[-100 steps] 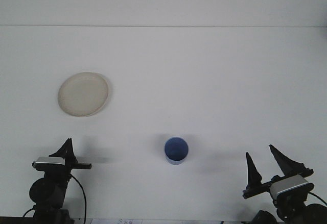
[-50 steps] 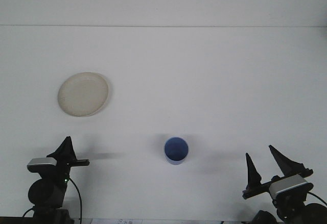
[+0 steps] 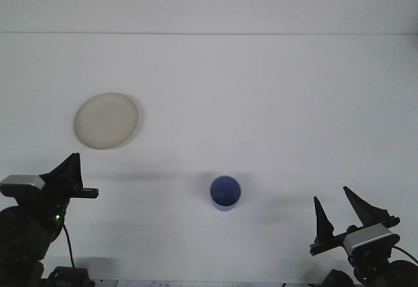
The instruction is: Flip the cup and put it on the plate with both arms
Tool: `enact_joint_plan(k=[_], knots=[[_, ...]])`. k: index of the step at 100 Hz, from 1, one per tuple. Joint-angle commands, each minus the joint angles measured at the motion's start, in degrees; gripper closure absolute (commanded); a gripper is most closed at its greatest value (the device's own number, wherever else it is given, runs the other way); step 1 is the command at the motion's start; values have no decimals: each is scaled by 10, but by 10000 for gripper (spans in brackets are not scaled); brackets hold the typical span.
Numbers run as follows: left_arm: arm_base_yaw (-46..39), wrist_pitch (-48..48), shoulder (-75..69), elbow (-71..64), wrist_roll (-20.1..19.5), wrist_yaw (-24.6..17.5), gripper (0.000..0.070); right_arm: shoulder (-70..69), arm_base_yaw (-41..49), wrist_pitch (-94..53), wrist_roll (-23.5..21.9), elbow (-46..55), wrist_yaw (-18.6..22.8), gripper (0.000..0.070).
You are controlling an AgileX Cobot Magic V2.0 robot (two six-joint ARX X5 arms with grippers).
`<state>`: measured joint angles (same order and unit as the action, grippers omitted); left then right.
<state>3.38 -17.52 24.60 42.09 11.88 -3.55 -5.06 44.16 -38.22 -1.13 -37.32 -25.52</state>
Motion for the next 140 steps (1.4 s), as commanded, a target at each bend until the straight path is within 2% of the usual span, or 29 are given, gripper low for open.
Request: enact_joint_plan(k=[1, 7, 10, 12, 20, 32, 38, 47, 61, 76, 87, 101, 125, 140], knots=[[-1, -10, 33, 43, -24, -14, 401, -2, 5, 5, -4, -3, 0, 230], [0, -26, 60, 69, -24, -24, 128, -2, 5, 5, -4, -3, 0, 230], [0, -34, 72, 81, -24, -30, 45, -2, 5, 5, -4, -3, 0, 230], [1, -39, 80, 88, -25, -36, 27, -2, 5, 5, -4, -3, 0, 230], [5, -54, 109, 112, -31, -74, 41, -2, 5, 5, -4, -3, 0, 230], [22, -80, 162, 153, -31, -155, 85, -2, 5, 5, -6, -3, 0, 230], [40, -105, 197, 181, -31, -192, 85, -2, 5, 5, -6, -3, 0, 230], [85, -154, 258, 230, -45, -220, 82, -2, 5, 5, -6, -3, 0, 230], [178, -228, 361, 306, -78, -213, 80, -2, 5, 5, -6, -3, 0, 230], [265, -264, 461, 362, -100, -158, 80, -2, 5, 5, -6, -3, 0, 230], [312, -273, 519, 384, -112, -148, 80, -2, 5, 5, -6, -3, 0, 230], [355, -274, 579, 396, -123, -123, 80, -2, 5, 2, -6, -3, 0, 230], [394, -274, 659, 425, -144, -122, 80, -2, 5, -17, -7, -3, 0, 230], [402, -272, 693, 439, -147, -106, 80, -2, 5, -19, -10, -3, 0, 230]])
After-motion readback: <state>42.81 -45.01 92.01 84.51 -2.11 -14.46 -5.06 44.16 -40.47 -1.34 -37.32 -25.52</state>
